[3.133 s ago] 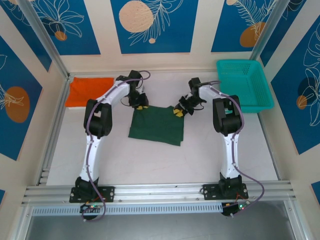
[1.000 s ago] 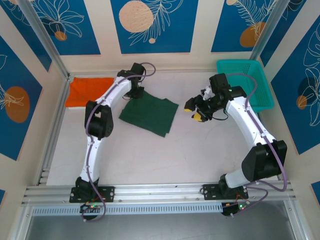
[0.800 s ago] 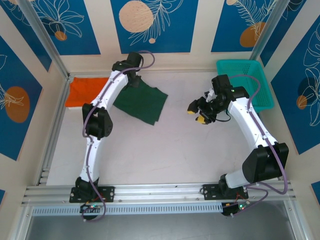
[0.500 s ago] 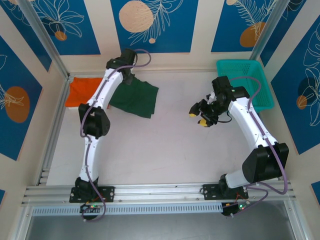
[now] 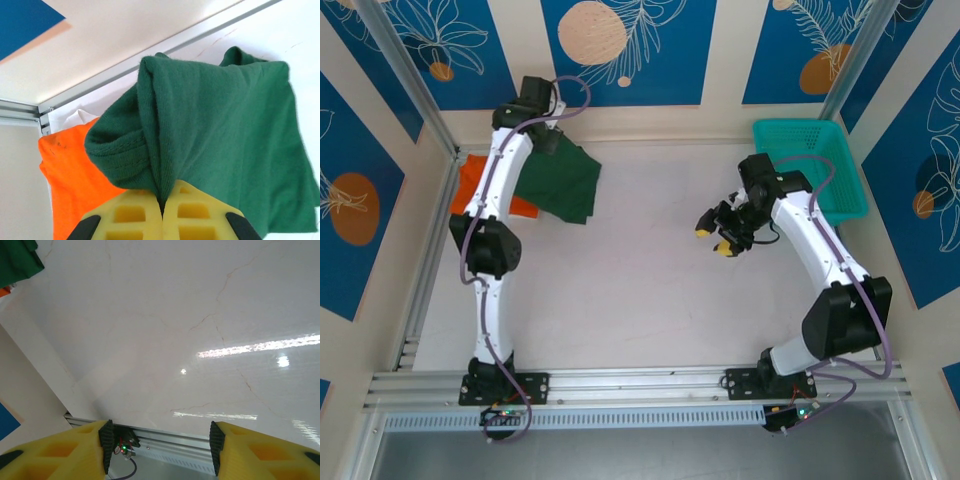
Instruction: Fold and stack the t-shirts
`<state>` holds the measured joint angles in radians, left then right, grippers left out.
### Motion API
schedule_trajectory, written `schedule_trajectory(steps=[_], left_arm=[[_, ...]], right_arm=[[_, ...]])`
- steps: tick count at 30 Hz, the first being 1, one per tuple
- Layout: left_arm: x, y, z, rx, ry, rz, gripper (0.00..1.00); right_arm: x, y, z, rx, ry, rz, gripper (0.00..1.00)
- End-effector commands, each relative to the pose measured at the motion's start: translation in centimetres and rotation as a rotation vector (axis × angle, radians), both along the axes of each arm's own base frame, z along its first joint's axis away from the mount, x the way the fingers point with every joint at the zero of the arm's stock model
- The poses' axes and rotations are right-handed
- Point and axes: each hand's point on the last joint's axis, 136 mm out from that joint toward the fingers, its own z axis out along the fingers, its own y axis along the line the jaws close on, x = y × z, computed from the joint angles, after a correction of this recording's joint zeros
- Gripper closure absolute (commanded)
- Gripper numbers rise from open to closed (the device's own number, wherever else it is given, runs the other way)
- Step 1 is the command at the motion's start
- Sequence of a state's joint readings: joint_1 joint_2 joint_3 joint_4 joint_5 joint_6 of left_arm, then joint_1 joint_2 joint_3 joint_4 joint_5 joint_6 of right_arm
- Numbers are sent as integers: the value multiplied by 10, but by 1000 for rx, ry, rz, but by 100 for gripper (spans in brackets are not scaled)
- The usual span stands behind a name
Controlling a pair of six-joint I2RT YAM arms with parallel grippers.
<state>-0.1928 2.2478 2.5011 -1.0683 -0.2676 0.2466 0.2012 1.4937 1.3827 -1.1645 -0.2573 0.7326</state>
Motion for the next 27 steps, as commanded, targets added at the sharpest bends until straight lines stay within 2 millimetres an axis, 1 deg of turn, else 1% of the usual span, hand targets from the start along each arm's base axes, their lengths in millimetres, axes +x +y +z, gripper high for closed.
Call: schedule_trajectory(steps=[1,3,7,13,16,19,22,25,27], left_arm=[[-13,9,61,-48,-110,-28,100],[-16,17,70,-60,-125,-19,100],[-24,28,77,-104,-126,-14,100],[-28,44,74,-121,-112,-1,100],[-22,62,70,-111,-113,32,100],[-15,88,56,-106,-91,85,100],[-7,118,31,-91,-53,149,100],[3,156,5,-71,-26,236,100],[13,188,-17,-28,-18,321,100]], right_arm=[[0,5,5,7,14,1,44],[1,8,4,6,16,8,44],[3,13,3,5,20,17,44],[6,17,1,0,27,26,44],[8,21,1,-1,33,34,44],[10,24,2,-7,37,46,44],[11,27,3,-13,46,56,44],[12,28,4,-24,53,63,44],[12,29,4,-28,63,67,44]])
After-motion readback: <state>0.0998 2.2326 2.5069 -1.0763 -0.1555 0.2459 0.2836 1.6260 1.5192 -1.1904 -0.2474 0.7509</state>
